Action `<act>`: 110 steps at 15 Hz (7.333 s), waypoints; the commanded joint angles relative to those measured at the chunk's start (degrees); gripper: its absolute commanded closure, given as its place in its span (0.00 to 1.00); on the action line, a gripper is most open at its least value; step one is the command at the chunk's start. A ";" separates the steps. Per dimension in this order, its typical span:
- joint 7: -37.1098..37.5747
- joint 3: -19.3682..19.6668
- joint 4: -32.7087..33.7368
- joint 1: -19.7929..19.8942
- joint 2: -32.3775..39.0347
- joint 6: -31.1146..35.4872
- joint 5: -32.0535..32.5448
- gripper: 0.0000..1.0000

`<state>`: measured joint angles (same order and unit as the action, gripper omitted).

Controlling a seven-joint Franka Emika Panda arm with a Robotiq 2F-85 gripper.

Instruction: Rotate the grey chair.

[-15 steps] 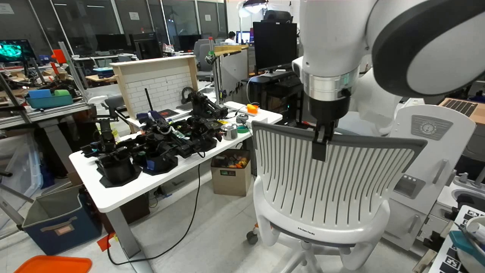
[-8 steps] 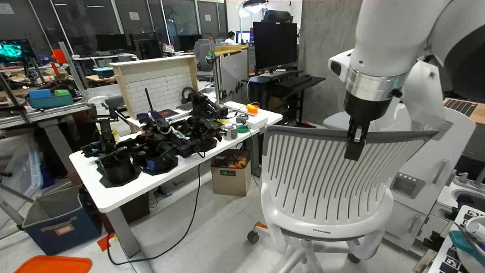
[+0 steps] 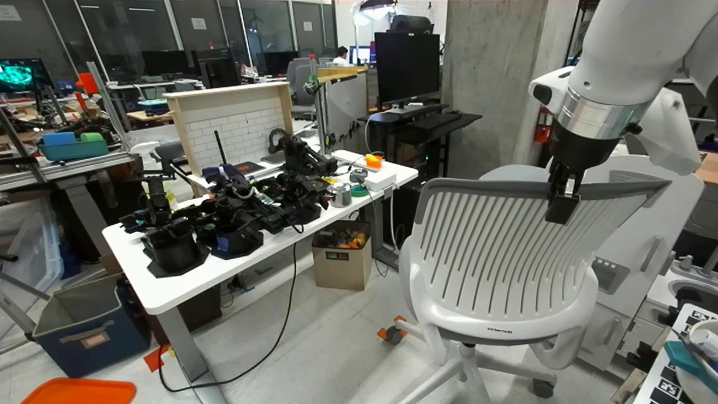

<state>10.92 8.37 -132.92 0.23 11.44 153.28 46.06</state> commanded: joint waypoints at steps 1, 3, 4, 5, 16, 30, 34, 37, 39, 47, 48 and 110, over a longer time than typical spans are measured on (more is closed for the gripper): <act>-0.52 2.62 0.86 3.32 2.80 1.76 2.44 0.95; -0.26 2.86 1.74 4.16 3.35 -0.57 0.55 0.53; 0.17 3.07 2.09 4.84 3.26 -0.97 -0.88 0.46; 1.17 3.53 1.86 5.36 2.77 -1.06 -1.51 0.40; 1.93 1.47 -0.49 5.01 -5.98 -7.67 -11.42 0.00; 0.31 -0.35 17.71 0.70 9.78 -7.85 -17.14 0.00; 0.72 0.35 19.58 0.27 13.09 -8.13 -17.53 0.30; 0.75 0.60 20.70 -0.15 14.87 -8.04 -18.10 0.47; 0.72 0.73 21.51 -0.44 16.22 -8.00 -18.19 0.61; 1.14 0.59 33.81 -2.86 25.08 -10.18 -18.19 0.96; 0.83 0.60 35.78 -3.18 26.52 -10.65 -18.00 0.96; -1.55 -0.37 0.04 -5.68 -1.72 0.67 -0.88 0.36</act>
<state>8.14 8.17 -127.80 -8.13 16.40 155.29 46.00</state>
